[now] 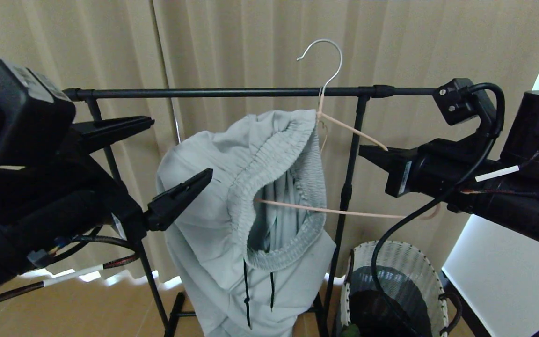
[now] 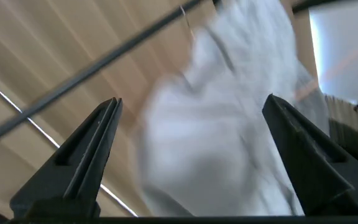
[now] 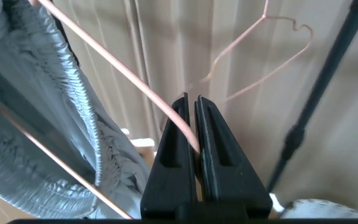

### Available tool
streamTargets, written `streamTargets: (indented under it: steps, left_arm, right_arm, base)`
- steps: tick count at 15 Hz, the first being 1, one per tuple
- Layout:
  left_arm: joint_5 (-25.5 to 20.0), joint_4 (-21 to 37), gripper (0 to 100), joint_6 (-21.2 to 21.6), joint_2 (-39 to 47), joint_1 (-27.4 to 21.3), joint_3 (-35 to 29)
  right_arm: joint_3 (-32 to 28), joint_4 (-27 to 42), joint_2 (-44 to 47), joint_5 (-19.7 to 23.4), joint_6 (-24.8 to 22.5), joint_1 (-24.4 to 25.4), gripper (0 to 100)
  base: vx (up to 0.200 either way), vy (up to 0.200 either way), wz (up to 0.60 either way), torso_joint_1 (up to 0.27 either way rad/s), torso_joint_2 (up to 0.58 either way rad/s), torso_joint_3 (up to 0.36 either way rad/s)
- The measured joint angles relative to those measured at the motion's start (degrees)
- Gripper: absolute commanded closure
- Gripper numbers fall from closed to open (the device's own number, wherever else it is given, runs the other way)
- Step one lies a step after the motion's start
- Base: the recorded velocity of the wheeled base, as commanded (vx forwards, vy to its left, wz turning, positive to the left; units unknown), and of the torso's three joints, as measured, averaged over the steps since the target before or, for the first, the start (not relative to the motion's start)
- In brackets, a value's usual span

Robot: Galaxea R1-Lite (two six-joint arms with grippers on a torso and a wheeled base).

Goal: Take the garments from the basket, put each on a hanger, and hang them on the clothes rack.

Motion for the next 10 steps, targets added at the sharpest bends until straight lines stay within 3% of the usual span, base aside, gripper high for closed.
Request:
streamTargets:
  steps: [4,6,10]
  left_arm:
    - [-1.63,7.72,0,0.37,1.43,1.23,-5.17]
    - [-4.16,18.1,0,0.55,2.08,1.34,-7.61]
    - [-8.94,28.82,0,0.9,4.38,1.1,-15.73]
  right_arm:
    - [3.25,-2.27,-1.4,0.16,-2.76,0.85,100]
    - [5.34,-5.47,-1.79,0.24,-5.23,1.96,100]
    - [7.91,-9.67,-1.84,0.57,-7.53,3.06,100]
  base:
    - [0.0,0.0,0.0,0.0,0.0,0.0]
    - [0.0,0.0,0.0,0.0,0.0,0.0]
    - [0.0,0.0,0.0,0.0,0.0,0.0]
